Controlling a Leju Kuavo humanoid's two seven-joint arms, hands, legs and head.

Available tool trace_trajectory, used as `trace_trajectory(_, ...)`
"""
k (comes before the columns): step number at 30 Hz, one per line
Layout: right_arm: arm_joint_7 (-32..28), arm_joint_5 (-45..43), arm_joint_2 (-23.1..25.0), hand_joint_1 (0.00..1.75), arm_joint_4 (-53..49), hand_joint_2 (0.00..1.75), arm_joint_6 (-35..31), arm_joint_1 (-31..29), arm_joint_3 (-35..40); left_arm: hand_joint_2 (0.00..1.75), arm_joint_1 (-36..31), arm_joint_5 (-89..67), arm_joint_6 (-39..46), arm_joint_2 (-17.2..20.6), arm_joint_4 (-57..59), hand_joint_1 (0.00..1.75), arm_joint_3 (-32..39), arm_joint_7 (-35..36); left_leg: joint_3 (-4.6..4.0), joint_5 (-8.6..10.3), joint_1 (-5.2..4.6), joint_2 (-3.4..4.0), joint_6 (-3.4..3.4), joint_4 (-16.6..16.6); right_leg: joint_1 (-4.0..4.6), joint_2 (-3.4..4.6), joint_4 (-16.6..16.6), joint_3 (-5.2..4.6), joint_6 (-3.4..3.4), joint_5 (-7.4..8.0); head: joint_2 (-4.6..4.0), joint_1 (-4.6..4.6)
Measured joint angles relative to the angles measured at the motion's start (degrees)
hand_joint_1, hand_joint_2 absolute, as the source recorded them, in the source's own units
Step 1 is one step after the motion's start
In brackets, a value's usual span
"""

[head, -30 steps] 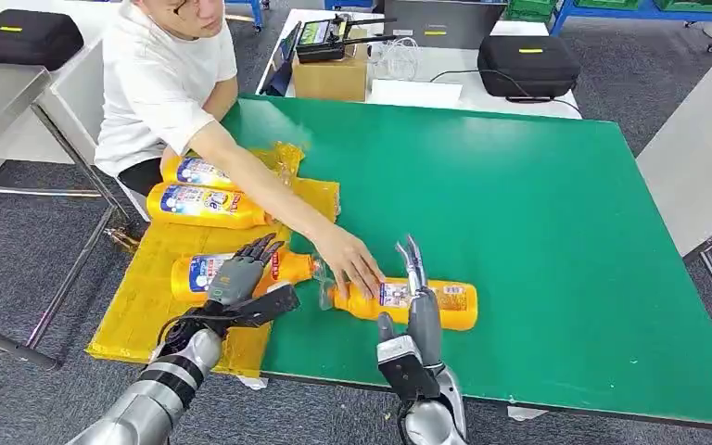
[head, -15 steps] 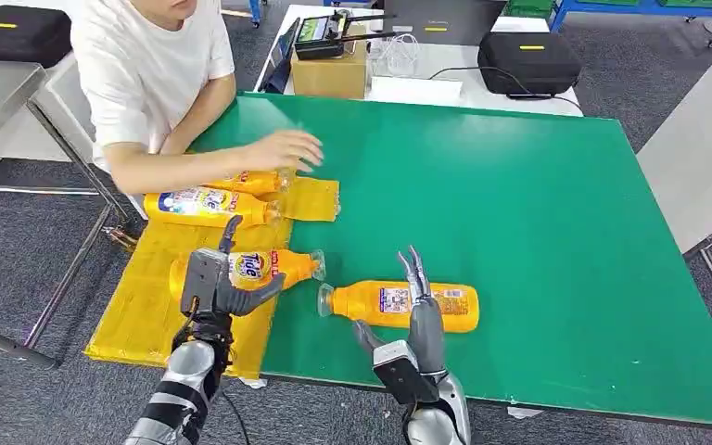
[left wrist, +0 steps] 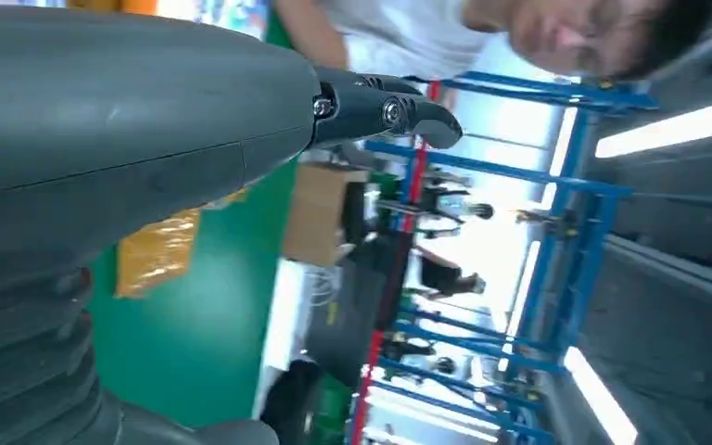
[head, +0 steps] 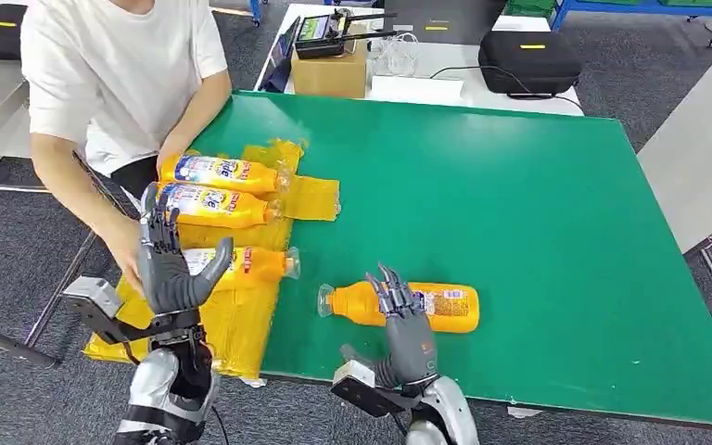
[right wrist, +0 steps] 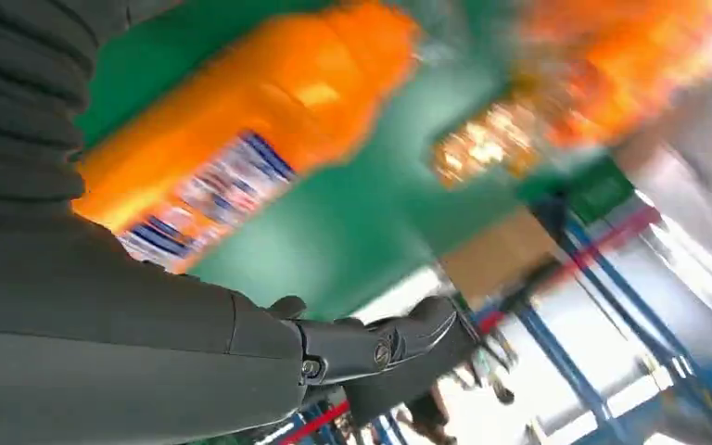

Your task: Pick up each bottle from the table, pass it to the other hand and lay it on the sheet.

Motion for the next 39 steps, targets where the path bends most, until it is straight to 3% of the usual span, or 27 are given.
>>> trace_trajectory(4,6.18,7.31,-3.59,0.0,1.75,1.75,3.28,-1.32,0.33,1.75,1.08,-1.09,-0.52,0.0,-2.17,0.0,-0.66,-0.61,0.0,0.0,-0.02,-0.01,0.0,0.0,-0.01,0.0,0.0,0.01,0.0,0.0,0.0,0.02)
trace_trajectory(13,10.62,11.78,-8.53,0.0,3.24,1.75,8.55,-4.14,-1.46,1.75,2.08,-2.66,-0.76,-0.02,-3.31,0.0,-0.72,-0.61,0.01,0.0,-0.02,-0.01,0.0,0.01,0.0,0.01,0.0,-0.02,0.0,0.01,0.0,0.0)
trace_trajectory(19,17.12,20.03,-9.21,0.0,4.07,1.75,9.16,-6.62,-1.51,1.75,2.68,-4.26,-0.5,-0.04,-3.81,0.0,-0.63,-0.77,0.01,0.0,-0.02,0.0,0.0,0.01,-0.01,0.01,0.0,-0.01,0.0,0.01,0.0,0.0)
trace_trajectory(31,19.22,22.31,-8.96,0.0,6.84,1.75,10.32,-9.81,-1.46,1.75,2.96,-5.0,-0.42,-0.26,-4.25,0.0,-0.52,-1.03,-0.02,0.0,-0.02,-0.01,0.0,0.01,-0.01,0.01,0.01,-0.01,0.0,0.01,0.0,0.0)
trace_trajectory(39,22.43,24.01,-8.57,0.0,8.83,1.75,13.25,-11.99,-1.29,1.75,3.52,1.36,-6.12,-0.33,-4.42,0.0,-0.09,3.61,0.04,0.0,-0.02,-0.01,0.0,0.01,-0.01,0.02,0.0,0.01,0.0,0.01,0.0,0.0)
